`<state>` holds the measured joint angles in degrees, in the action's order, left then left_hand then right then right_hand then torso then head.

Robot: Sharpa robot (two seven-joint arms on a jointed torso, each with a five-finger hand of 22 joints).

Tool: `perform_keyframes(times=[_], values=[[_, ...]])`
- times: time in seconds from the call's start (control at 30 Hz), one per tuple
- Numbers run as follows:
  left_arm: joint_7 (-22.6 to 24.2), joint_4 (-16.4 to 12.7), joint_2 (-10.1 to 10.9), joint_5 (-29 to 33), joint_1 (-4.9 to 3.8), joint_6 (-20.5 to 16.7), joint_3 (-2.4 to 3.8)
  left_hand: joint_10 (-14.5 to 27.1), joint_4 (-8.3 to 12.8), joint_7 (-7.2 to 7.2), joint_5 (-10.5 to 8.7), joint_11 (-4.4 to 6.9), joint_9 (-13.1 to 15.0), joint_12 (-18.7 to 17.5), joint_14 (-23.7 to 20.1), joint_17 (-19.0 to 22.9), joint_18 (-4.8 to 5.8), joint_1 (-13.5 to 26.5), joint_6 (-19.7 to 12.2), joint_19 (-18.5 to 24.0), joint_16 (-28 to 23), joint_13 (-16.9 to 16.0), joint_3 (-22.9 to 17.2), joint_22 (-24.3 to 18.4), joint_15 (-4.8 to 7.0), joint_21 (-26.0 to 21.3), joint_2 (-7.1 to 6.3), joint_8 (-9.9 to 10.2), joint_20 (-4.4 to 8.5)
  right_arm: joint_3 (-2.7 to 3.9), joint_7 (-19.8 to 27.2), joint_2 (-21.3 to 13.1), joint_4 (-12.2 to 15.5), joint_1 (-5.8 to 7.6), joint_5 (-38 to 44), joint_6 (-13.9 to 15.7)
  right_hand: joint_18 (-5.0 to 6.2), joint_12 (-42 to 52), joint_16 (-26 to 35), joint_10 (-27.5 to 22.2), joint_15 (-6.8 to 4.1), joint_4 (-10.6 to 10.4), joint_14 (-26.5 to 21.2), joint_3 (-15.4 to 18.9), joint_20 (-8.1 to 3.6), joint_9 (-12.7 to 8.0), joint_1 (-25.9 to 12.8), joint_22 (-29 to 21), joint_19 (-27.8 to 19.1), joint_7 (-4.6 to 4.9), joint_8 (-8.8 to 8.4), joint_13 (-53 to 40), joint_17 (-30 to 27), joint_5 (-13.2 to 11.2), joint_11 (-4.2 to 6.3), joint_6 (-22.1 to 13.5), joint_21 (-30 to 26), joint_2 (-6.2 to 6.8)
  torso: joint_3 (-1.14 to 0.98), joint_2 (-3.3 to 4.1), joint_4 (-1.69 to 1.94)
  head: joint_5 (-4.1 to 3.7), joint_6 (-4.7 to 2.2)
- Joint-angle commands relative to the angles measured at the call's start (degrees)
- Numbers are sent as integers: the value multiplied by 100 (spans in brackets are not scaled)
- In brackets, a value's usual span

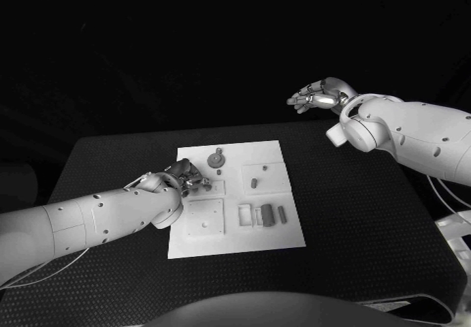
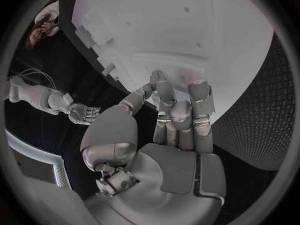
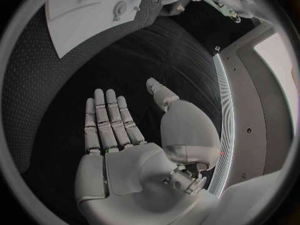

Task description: Assemble the parts on the task board

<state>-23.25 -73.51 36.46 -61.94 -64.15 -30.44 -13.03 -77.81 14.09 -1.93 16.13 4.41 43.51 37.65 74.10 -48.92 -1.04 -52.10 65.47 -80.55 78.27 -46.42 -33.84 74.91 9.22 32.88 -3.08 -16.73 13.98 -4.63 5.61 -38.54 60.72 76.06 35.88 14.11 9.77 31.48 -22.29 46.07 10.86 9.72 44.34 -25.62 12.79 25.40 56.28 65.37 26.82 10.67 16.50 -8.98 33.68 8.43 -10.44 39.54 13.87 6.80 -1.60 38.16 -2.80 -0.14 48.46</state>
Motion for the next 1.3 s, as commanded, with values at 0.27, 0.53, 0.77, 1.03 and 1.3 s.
perform_keyframes(times=[0.27,0.53,0.77,1.03,1.3], values=[[-82,17,33,-50,38,85,-22,-54,181,3,40,-8,149,19,76,-9,-164,-248,55,-36,31,8,-216,117,120,23,200,-20,92,2,48,0,2,-10,1,-70,-84,29,30,-35,2,-37,-45,-10,5,-7,-46,11,-29,319,34,9,12,2,-11,-53,-39,-1,0,1,-1,6,7],[-98,7,56,-96,45,68,-22,-55,181,3,41,-7,149,19,77,-9,-163,-248,57,-37,33,9,-215,117,120,25,196,-22,93,2,48,3,0,-14,0,-72,-85,30,33,-35,3,-41,-45,-8,4,-9,-46,15,-28,320,34,12,15,2,-12,-53,-43,-1,-2,0,-1,12,10],[-83,-19,73,-92,48,108,-22,-58,184,5,55,-6,151,19,77,-9,-163,-251,64,-39,35,10,-216,118,122,27,185,-27,94,2,48,5,1,-15,0,-77,-85,32,35,-35,3,-43,-45,-8,4,-10,-45,18,-28,320,35,14,17,2,-12,-53,-46,-1,-2,1,-3,9,24],[-65,-65,92,-36,49,126,-22,-61,183,7,75,-4,152,19,77,-9,-161,-250,70,-39,37,12,-216,117,122,29,172,-32,94,2,48,7,1,-20,0,-75,-85,33,36,-36,3,-45,-45,-7,4,-11,-44,21,-28,320,36,16,19,2,-12,-54,-48,-1,-2,2,-4,2,21],[-39,-91,126,-6,57,116,-18,-60,183,12,127,0,163,16,74,-6,-158,-261,87,-36,37,17,-227,116,126,29,189,-50,94,2,48,9,-2,-21,0,-81,-85,34,39,-36,3,-48,-45,-6,4,-13,-44,24,-27,320,36,18,22,2,-12,-54,-52,-1,-3,2,-4,3,24]])
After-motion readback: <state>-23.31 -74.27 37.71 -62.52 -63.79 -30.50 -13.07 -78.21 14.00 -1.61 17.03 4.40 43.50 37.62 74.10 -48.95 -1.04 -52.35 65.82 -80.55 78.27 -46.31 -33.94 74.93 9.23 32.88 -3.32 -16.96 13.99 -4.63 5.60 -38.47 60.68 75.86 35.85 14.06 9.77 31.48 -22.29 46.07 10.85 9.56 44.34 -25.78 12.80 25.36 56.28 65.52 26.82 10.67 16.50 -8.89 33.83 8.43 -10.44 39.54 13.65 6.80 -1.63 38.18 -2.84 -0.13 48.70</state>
